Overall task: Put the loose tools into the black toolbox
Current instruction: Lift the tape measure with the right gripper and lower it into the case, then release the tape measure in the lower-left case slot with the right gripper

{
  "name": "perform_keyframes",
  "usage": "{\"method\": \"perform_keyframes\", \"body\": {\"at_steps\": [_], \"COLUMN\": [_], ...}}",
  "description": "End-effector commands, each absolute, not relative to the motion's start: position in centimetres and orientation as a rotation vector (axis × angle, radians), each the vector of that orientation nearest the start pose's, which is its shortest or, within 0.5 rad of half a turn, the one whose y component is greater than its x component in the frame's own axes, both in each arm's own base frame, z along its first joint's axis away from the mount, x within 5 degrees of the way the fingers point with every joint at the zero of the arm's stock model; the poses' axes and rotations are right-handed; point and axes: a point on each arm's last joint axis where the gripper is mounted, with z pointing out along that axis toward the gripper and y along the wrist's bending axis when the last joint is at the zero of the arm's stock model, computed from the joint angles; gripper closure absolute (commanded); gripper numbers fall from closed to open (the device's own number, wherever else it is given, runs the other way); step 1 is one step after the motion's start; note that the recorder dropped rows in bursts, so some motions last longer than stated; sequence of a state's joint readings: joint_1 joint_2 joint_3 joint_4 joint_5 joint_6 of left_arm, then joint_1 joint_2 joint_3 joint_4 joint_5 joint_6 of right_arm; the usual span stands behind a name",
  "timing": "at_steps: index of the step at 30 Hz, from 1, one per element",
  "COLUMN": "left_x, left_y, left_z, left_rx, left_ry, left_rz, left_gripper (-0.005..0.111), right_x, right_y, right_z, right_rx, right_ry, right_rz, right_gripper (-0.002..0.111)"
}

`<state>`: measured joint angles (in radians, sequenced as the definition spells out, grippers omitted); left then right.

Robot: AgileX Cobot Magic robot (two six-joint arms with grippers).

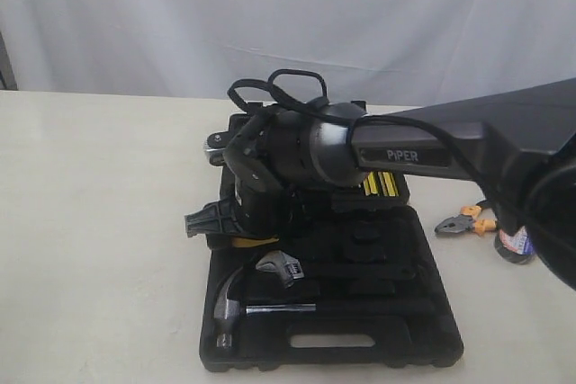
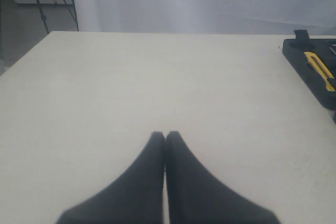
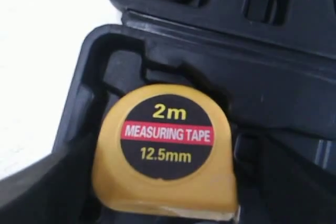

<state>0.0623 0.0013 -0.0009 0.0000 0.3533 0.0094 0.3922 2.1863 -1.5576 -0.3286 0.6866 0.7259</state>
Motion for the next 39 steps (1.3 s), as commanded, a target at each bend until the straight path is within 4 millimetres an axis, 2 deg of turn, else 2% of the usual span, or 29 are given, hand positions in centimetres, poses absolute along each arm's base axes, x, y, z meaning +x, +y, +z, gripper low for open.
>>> {"method": "perform_keyframes", "body": {"at_steps": [1, 6, 9, 11, 14, 15, 16, 20, 24, 26, 29, 36, 39], "left_x": [5.3, 5.3, 5.3, 5.3, 5.3, 5.3, 5.3, 5.3, 5.3, 5.3, 5.3, 5.3, 5.3], "left_y": [0.3, 0.3, 0.3, 0.3, 0.3, 0.3, 0.3, 0.3, 0.3, 0.3, 0.3, 0.3, 0.3], "left_z": [18.2, 18.2, 18.2, 18.2, 18.2, 18.2, 18.2, 18.2, 18.2, 18.2, 18.2, 18.2, 18.2], "left_rx": [-0.046, -0.046, -0.046, -0.046, -0.046, -0.046, -0.046, -0.046, -0.046, -0.046, -0.046, -0.046, -0.046], "left_ry": [1.826, 1.826, 1.826, 1.826, 1.826, 1.826, 1.826, 1.826, 1.826, 1.826, 1.826, 1.826, 1.826], "left_rz": [0.046, 0.046, 0.046, 0.046, 0.046, 0.046, 0.046, 0.046, 0.046, 0.046, 0.046, 0.046, 0.046], "left_gripper": [0.107, 0.107, 0.107, 0.107, 0.107, 0.107, 0.107, 0.107, 0.107, 0.107, 0.107, 0.107, 0.107], "right_x": [42.2, 41.5, 41.3, 41.3, 41.4, 41.5, 41.6, 42.0, 42.1, 42.2, 42.5, 42.0, 41.8], "right_y": [15.7, 15.1, 15.0, 15.0, 15.1, 15.2, 15.3, 15.6, 16.2, 16.3, 16.5, 15.8, 15.5], "right_z": [17.1, 20.3, 21.0, 21.0, 20.6, 20.3, 20.0, 17.8, 14.1, 13.3, 14.0, 19.0, 20.6], "right_rx": [0.113, 0.069, 0.069, 0.069, 0.058, 0.054, 0.058, 0.056, 0.022, -0.010, -0.008, -0.041, -0.021], "right_ry": [2.653, 2.619, 2.611, 2.613, 2.619, 2.617, 2.621, 2.661, 2.751, 2.758, 2.713, 2.620, 2.578], "right_rz": [-0.025, -0.057, -0.056, -0.058, -0.062, -0.057, -0.046, -0.046, -0.020, -0.013, 0.024, -0.015, -0.030], "right_gripper": [0.031, 0.031, 0.036, 0.049, 0.086, 0.104, 0.108, 0.108, 0.108, 0.108, 0.108, 0.108, 0.108]}}
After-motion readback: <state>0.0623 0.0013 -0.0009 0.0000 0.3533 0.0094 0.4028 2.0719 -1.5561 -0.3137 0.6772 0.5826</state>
